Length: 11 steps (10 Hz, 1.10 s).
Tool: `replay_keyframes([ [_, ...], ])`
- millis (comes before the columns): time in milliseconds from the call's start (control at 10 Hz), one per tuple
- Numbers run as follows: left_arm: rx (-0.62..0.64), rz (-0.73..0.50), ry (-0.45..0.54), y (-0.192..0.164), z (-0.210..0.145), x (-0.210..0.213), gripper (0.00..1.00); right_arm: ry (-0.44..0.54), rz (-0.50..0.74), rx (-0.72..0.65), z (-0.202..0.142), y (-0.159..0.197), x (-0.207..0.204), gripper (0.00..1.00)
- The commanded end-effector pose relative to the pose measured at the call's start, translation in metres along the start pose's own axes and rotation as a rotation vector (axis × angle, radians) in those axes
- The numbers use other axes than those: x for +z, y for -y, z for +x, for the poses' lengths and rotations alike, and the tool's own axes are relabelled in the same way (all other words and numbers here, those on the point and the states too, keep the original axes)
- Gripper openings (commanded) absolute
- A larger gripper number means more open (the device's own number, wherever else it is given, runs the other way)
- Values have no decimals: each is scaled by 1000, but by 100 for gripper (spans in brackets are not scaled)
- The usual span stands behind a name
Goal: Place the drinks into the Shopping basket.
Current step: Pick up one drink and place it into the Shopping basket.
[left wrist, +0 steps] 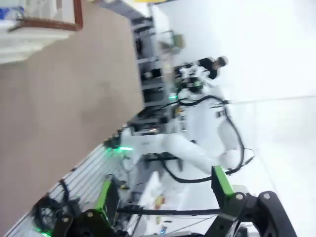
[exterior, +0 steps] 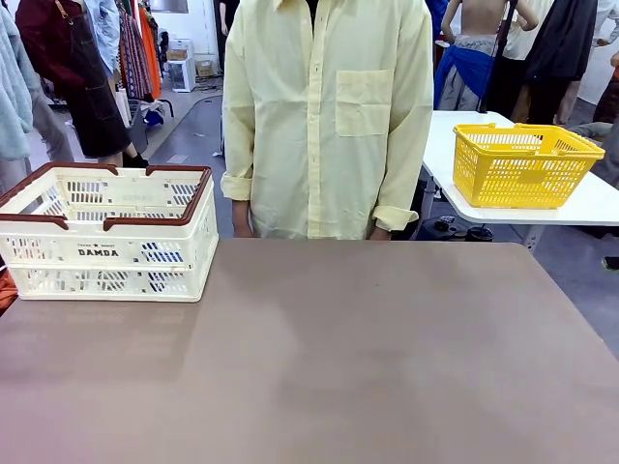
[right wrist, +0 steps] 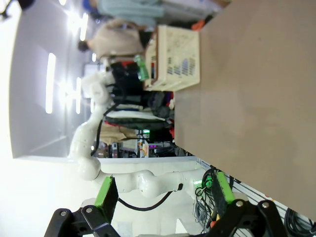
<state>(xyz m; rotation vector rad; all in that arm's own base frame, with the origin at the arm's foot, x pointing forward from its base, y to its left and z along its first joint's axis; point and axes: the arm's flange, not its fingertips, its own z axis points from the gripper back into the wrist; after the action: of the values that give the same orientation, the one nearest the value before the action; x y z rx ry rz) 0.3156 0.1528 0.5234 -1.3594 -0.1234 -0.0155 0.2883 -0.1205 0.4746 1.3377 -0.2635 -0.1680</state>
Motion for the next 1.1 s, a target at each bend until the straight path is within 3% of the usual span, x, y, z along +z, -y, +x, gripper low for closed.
replay_keyframes([
  [0,91,-97,84,-52,9,4,100,-4,-4,5,-1,-2,2,100],
  [100,91,-104,-2,-67,16,-5,100,-4,-4,5,-1,-2,2,100],
  [200,53,-63,38,-36,-8,10,100,-4,-4,5,-1,-2,2,100],
  [1000,53,-63,38,-36,-8,10,100,-4,-4,5,-1,-2,2,100],
])
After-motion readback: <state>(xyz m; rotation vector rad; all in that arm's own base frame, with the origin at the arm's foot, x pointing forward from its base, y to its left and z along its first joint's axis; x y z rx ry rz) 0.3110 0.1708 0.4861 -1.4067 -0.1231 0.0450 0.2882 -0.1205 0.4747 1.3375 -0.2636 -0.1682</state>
